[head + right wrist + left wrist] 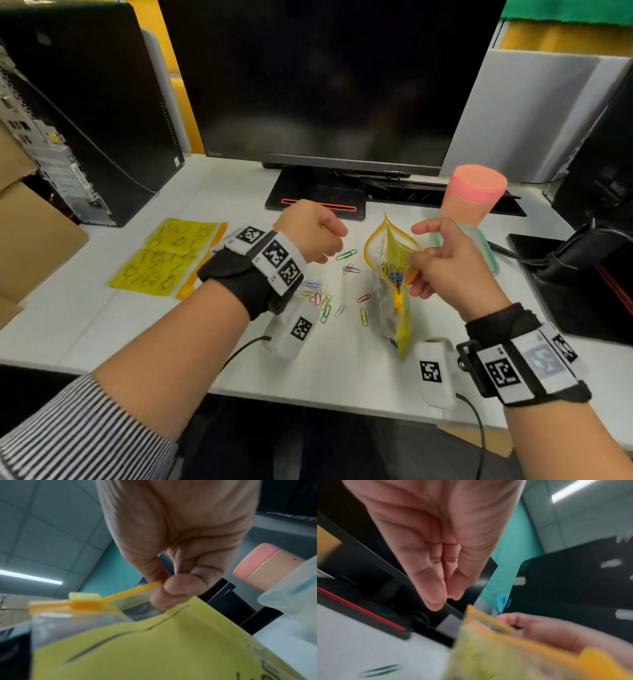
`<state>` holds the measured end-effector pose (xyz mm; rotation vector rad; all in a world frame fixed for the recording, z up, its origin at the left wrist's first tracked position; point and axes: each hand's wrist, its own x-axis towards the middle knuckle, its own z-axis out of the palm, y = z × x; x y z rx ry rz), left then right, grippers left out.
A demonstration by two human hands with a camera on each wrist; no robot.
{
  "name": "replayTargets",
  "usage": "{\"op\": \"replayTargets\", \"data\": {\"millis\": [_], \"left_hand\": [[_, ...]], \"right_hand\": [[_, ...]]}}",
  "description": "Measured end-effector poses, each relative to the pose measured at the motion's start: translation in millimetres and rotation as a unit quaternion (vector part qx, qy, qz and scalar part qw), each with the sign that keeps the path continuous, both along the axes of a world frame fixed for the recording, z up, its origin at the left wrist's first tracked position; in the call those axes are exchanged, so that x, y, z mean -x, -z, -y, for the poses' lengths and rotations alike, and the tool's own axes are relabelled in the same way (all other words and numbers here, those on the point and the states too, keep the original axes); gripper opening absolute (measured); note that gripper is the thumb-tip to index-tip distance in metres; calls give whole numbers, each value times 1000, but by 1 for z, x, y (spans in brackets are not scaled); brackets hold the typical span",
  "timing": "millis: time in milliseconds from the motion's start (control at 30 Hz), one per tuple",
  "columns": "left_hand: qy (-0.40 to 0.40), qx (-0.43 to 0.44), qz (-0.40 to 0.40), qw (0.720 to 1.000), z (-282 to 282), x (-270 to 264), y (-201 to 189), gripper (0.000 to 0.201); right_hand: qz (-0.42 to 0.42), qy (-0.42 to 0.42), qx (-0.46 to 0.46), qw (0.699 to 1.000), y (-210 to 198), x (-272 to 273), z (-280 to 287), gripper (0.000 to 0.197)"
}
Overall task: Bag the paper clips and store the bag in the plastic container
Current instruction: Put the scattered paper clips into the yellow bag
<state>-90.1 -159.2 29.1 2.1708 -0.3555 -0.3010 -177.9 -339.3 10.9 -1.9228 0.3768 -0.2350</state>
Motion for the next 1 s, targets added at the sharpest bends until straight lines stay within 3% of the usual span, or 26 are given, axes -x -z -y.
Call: {"op": "replayTargets", "data": {"millis": [67, 133, 200, 367, 667, 833, 1000], "left_hand": [[7, -185, 23, 982, -22, 2, 16, 34], [50, -348, 24, 936, -28, 1, 36, 53], [76, -421, 20, 904, -29, 4, 56, 63], [74, -402, -2, 913, -6, 9, 79, 94], [108, -396, 56, 910, 22, -9, 79, 18], [119, -406, 81, 902, 24, -14, 72, 13], [124, -408, 83, 901, 24, -21, 73, 28]], "right_hand": [[-5, -15, -1, 1000, 4, -1, -4, 32], [7, -8, 7, 1000, 3, -1, -2, 32], [6, -9, 4, 1000, 5, -3, -4, 31], [9, -13, 5, 1000, 5, -4, -5, 31], [4, -7, -5, 1000, 4, -1, 2, 31], [2, -7, -6, 1000, 3, 0, 3, 31], [-2, -9, -6, 1000, 3, 0, 2, 31]]}}
